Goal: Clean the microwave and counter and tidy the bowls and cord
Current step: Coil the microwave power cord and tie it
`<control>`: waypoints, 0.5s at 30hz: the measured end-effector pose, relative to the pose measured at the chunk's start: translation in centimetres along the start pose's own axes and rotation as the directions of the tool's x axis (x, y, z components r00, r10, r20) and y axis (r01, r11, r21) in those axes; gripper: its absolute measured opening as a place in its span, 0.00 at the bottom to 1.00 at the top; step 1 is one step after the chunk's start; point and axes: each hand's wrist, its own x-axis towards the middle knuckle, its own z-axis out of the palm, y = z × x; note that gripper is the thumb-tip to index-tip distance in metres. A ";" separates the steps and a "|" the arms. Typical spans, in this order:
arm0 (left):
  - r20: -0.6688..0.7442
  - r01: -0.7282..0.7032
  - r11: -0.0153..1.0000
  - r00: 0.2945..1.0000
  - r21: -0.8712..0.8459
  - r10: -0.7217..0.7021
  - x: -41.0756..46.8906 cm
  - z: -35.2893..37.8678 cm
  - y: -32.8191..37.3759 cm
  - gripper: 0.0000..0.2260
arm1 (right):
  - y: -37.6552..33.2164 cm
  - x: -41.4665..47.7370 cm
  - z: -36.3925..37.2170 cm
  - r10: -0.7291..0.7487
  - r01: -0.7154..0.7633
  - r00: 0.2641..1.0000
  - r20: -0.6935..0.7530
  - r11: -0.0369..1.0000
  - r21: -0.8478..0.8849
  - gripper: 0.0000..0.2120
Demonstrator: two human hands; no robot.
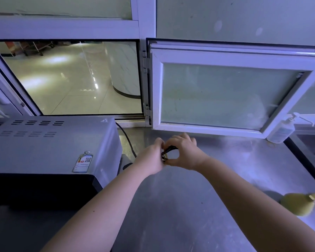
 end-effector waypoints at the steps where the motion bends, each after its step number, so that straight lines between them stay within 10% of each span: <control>1: 0.010 0.003 1.000 1.000 -0.014 -0.003 0.2 0.3 0.0 0.18 | 0.6 0.0 0.1 0.023 -0.025 1.000 0.021 0.993 0.114 0.17; 8: 0.027 -0.013 0.999 1.000 0.045 0.012 1.4 2.7 -0.7 0.20 | 3.4 -0.4 -0.1 0.115 -0.217 0.967 0.228 0.843 0.492 0.21; 15: 0.014 -0.063 0.998 0.998 -0.008 0.063 3.4 4.7 -2.0 0.19 | 6.1 2.4 2.6 0.269 -0.274 0.962 0.052 0.929 0.248 0.08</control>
